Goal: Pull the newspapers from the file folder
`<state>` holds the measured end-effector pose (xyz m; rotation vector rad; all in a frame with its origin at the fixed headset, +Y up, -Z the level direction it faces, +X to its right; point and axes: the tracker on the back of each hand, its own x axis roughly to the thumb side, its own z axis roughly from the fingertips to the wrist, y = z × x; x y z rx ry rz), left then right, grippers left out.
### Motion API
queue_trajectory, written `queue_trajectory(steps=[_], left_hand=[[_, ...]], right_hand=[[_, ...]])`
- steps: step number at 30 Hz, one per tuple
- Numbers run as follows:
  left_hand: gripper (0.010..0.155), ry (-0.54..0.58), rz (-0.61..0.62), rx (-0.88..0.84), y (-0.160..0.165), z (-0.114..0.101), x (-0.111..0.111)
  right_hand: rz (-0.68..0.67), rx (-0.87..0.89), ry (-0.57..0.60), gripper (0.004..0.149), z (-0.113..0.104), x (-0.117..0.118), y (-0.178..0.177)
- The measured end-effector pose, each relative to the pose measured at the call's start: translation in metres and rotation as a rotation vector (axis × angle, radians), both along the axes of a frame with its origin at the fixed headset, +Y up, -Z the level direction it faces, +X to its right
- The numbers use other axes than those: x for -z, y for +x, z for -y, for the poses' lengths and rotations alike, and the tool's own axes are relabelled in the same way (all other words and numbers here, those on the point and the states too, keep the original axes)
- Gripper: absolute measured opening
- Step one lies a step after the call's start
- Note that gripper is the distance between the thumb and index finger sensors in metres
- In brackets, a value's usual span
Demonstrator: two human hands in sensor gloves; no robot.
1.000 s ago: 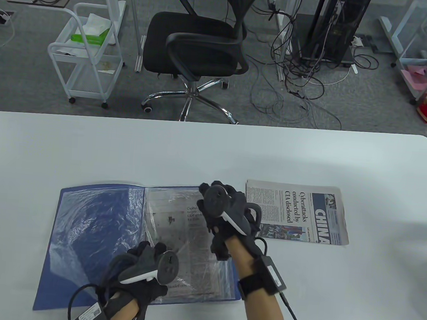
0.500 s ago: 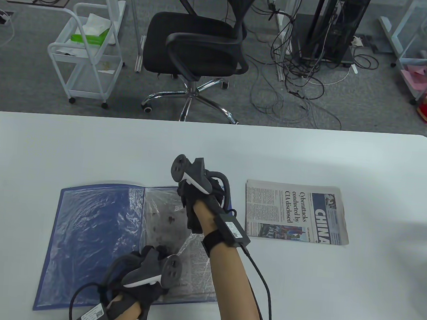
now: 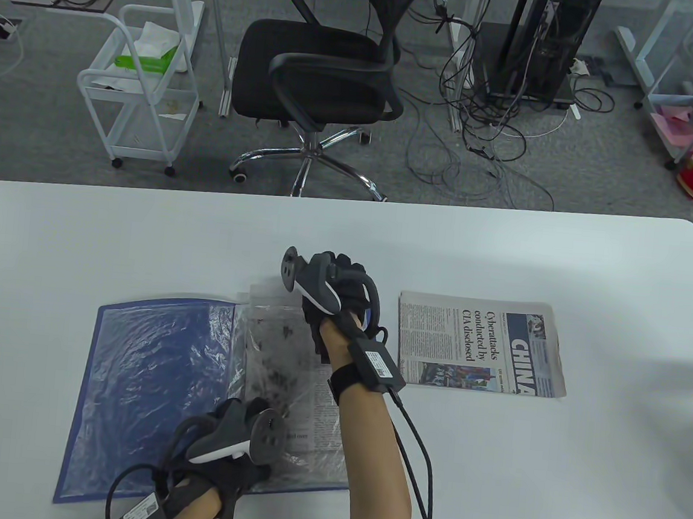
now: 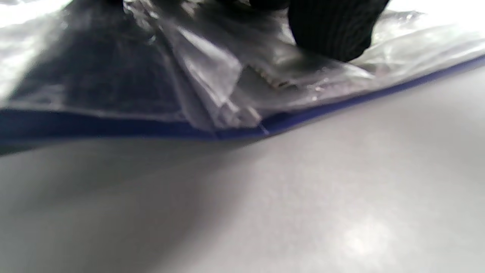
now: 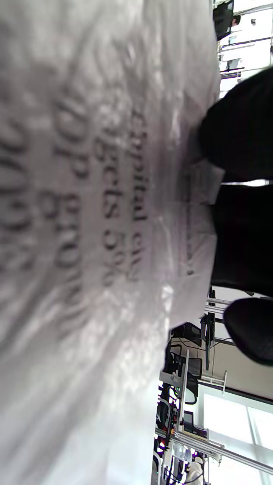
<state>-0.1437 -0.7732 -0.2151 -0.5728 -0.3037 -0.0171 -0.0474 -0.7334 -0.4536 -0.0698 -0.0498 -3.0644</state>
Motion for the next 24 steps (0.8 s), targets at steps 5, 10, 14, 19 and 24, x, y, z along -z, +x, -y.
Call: queue_trajectory(steps=[5,10,14,19,24], left_hand=[[0.076,-0.004,-0.001,-0.001,0.000,0.000,0.000],[0.077,-0.017,-0.007,-0.017,-0.002,0.000,0.000],[0.076,-0.013,-0.001,-0.006,-0.002,-0.001,0.000],[0.076,-0.014,-0.004,-0.012,-0.002,0.000,0.000],[0.075,-0.029,-0.012,-0.017,-0.003,0.000,0.000]], right_hand=[[-0.001,0.122,-0.210,0.057,0.006,0.006,-0.002],[0.036,0.170,-0.248,0.038,0.005,0.013,-0.004],[0.068,0.213,-0.149,0.038,-0.004,0.016,-0.008],[0.073,0.248,-0.023,0.038,-0.020,0.018,-0.010],[0.149,0.339,0.180,0.038,-0.044,0.017,0.002]])
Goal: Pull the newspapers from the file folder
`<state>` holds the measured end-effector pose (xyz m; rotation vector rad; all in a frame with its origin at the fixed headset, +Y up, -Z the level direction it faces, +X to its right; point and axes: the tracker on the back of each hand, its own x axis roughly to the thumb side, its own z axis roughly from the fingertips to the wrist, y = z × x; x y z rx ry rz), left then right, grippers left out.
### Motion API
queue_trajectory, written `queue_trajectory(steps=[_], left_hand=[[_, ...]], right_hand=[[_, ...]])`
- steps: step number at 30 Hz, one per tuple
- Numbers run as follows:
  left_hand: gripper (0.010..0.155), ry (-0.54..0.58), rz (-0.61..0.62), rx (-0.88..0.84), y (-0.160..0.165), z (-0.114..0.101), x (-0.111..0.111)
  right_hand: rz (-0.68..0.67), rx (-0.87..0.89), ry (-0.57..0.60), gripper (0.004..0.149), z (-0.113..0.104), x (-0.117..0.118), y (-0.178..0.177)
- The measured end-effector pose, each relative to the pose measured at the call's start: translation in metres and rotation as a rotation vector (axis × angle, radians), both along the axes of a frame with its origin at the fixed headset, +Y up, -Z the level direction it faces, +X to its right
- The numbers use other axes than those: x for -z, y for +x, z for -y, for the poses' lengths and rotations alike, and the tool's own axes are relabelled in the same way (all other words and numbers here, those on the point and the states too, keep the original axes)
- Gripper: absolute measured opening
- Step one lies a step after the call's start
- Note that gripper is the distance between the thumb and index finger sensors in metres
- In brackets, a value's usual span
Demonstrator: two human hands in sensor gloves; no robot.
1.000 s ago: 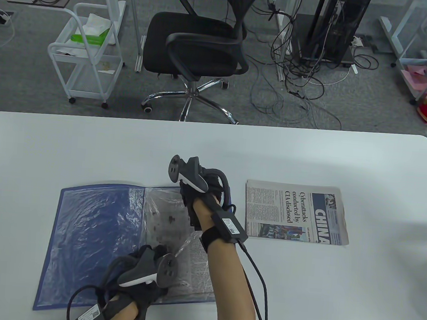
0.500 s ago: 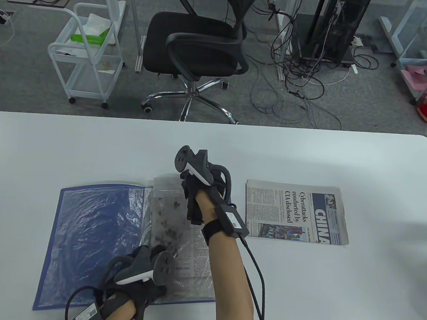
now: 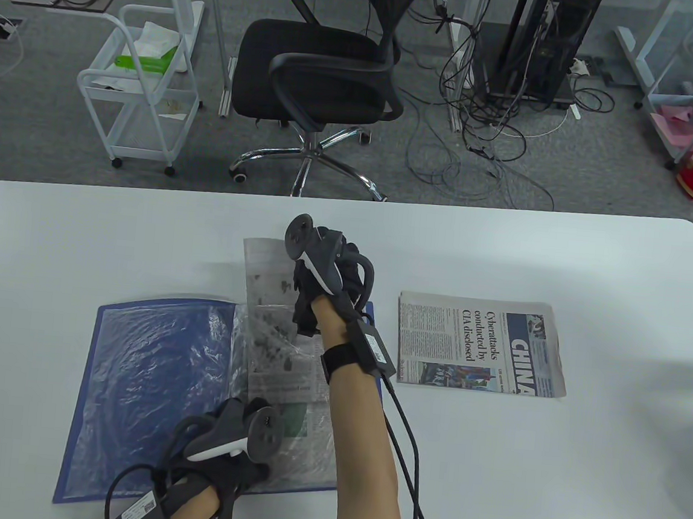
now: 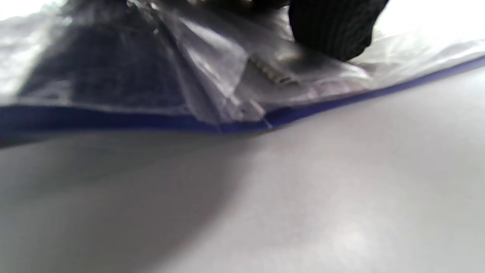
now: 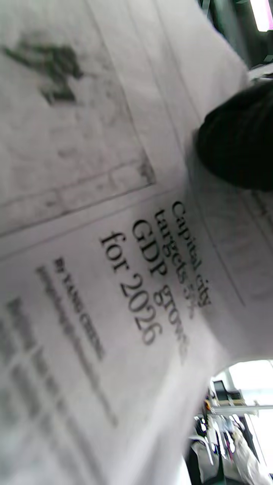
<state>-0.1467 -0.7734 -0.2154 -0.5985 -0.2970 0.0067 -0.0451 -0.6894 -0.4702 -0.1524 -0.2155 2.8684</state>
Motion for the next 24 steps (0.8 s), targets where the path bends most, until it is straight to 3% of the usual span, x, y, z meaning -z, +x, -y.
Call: queue_trajectory(steps=[9,14,19,24], left_hand=[[0.075,-0.011,-0.013,-0.012,0.000,0.000,0.000],[0.075,-0.022,-0.027,-0.035,-0.002,0.002,0.000],[0.075,-0.029,-0.035,-0.051,-0.004,0.002,0.001],[0.075,-0.035,-0.042,-0.060,-0.005,0.003,0.001]], right_hand=[[0.028,0.343,0.251,0.038,-0.066,-0.020,0.059],[0.037,0.545,0.250,0.038,-0.095,-0.035,0.105],[0.076,0.762,0.254,0.038,-0.110,-0.053,0.155],[0.164,0.821,0.273,0.038,-0.109,-0.072,0.217]])
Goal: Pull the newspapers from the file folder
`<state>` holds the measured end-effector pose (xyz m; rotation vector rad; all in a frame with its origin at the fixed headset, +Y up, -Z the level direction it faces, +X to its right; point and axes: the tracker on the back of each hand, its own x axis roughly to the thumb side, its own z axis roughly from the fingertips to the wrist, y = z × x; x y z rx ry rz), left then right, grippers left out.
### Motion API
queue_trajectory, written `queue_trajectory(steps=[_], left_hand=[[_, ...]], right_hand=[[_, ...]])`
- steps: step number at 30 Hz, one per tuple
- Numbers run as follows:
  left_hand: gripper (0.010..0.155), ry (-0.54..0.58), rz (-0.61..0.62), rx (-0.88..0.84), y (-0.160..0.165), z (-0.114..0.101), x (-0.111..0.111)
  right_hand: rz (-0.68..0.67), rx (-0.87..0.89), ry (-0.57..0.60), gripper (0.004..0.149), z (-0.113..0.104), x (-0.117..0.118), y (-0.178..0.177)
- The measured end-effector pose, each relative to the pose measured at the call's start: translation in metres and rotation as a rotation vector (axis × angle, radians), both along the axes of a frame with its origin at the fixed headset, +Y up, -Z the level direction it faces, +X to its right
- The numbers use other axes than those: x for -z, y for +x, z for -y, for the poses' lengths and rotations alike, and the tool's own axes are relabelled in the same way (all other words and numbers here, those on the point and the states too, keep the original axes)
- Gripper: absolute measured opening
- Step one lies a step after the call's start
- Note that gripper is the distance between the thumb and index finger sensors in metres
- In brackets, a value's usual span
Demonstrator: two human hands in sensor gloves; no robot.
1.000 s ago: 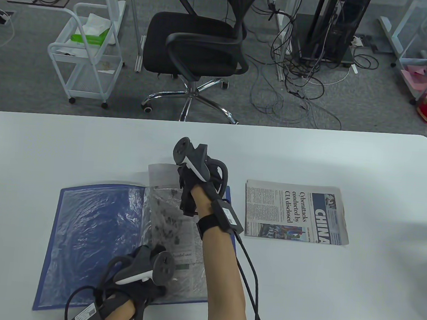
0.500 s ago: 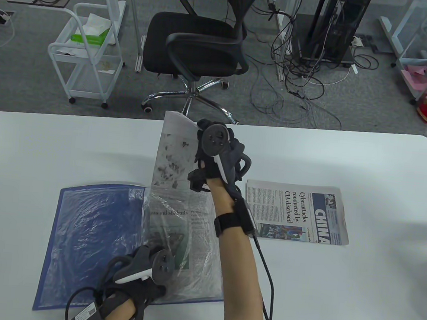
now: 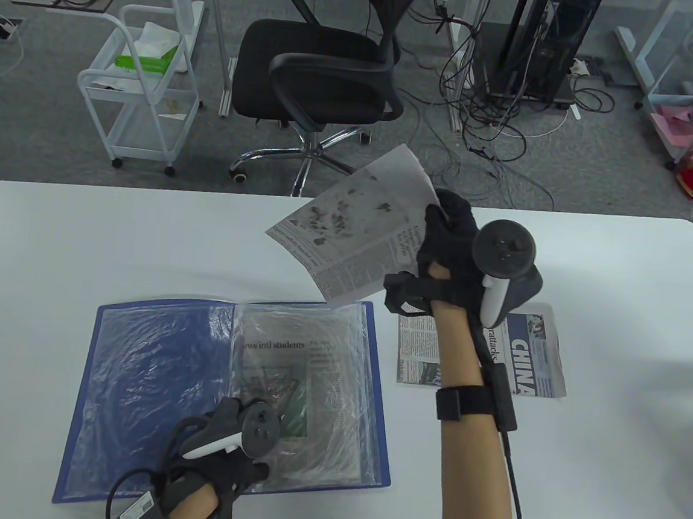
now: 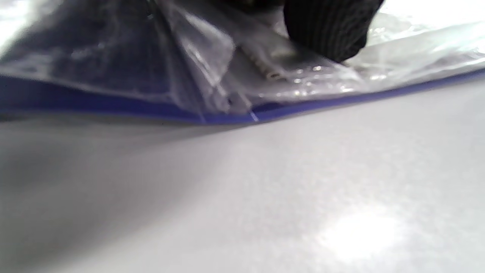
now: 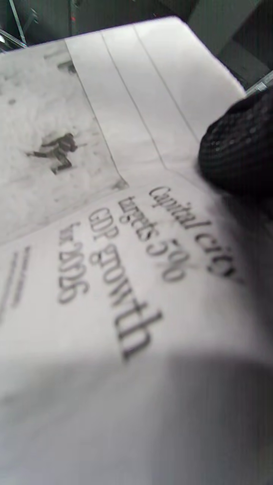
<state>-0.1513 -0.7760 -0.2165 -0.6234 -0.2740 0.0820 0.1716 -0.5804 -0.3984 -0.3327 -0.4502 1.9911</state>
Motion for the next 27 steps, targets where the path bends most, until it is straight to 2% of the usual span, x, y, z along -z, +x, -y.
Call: queue_trajectory(steps=[4,8,12,16,20,25,27], left_hand=[[0.075,-0.002,-0.004,-0.006,0.000,0.000,0.000],[0.075,-0.008,-0.011,-0.013,-0.001,0.001,0.001],[0.074,-0.012,-0.016,-0.019,-0.001,0.001,0.001],[0.074,-0.013,-0.018,-0.023,-0.002,0.001,0.001],[0.074,-0.016,-0.019,-0.025,-0.002,0.001,0.001],[0.074,-0.019,-0.024,-0.030,-0.002,0.001,0.001],[0.074,-0.019,-0.024,-0.029,-0.002,0.001,0.001]], right_hand=[[0.066,0.038,-0.046,0.038,0.019,-0.012,0.048],[0.149,0.005,-0.122,0.038,0.050,-0.023,0.088],[0.251,-0.021,-0.236,0.038,0.094,-0.030,0.127],[0.351,-0.113,-0.305,0.038,0.123,-0.034,0.152],[0.388,-0.164,-0.347,0.039,0.141,-0.035,0.165],[0.411,-0.396,-0.397,0.045,0.158,-0.034,0.169],[0.386,-0.487,-0.420,0.060,0.164,-0.033,0.166]])
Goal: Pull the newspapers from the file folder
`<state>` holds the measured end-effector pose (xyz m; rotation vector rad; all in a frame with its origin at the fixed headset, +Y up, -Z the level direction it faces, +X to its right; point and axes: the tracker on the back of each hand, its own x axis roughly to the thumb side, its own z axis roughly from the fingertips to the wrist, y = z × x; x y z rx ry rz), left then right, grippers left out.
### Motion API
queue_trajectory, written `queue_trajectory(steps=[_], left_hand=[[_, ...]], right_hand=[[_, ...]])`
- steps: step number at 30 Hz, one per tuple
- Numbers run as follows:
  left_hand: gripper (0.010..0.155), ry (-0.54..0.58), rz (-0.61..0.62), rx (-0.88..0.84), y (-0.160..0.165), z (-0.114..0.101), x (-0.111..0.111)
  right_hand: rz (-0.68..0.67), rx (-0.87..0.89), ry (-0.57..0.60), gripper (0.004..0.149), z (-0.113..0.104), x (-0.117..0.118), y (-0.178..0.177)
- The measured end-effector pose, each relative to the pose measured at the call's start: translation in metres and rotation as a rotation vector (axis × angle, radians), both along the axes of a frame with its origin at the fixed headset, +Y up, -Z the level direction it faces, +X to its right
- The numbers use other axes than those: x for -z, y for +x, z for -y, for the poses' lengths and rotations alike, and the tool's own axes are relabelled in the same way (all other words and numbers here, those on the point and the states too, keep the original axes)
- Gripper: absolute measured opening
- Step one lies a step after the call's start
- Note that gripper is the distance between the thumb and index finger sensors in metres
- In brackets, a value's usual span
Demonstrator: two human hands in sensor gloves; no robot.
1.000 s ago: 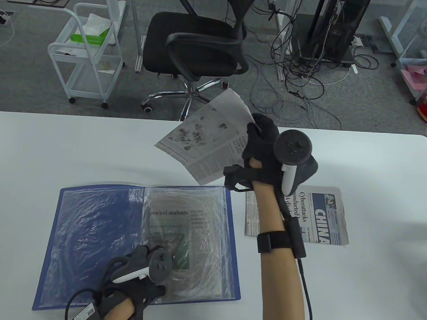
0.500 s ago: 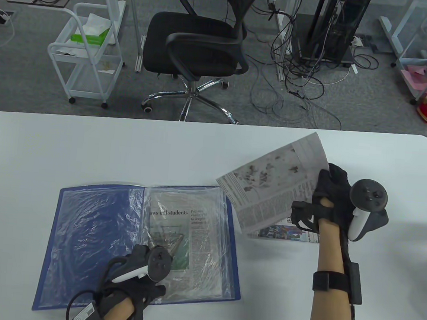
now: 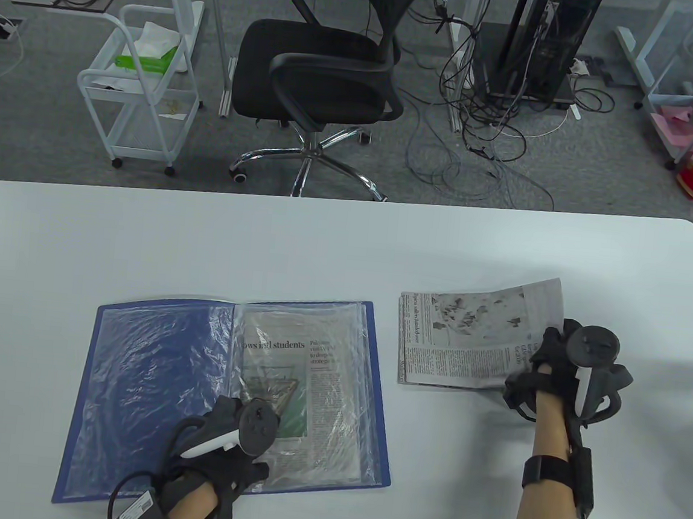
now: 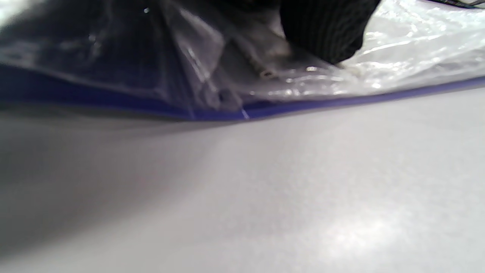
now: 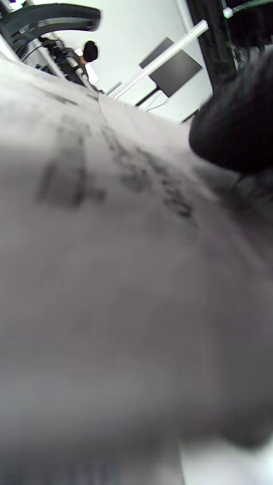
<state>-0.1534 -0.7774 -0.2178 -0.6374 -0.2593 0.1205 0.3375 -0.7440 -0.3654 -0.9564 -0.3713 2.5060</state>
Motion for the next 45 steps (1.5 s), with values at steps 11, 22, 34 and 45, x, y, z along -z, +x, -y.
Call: queue_trajectory(steps=[11,22,34,45], left_hand=[[0.074,-0.010,-0.009,-0.009,0.000,0.000,0.001],[0.074,-0.019,-0.022,-0.057,-0.005,0.003,0.007],[0.074,-0.009,-0.005,-0.042,-0.004,0.002,0.008],[0.078,0.289,-0.083,-0.229,0.014,-0.051,0.018]], right_hand=[[-0.267,-0.180,0.045,0.065,-0.067,-0.001,-0.055],[-0.583,-0.369,0.145,0.057,-0.114,-0.048,-0.147],[-0.697,-0.449,0.051,0.054,-0.041,-0.074,-0.183],[-0.701,-0.427,0.039,0.054,-0.038,-0.073,-0.182]])
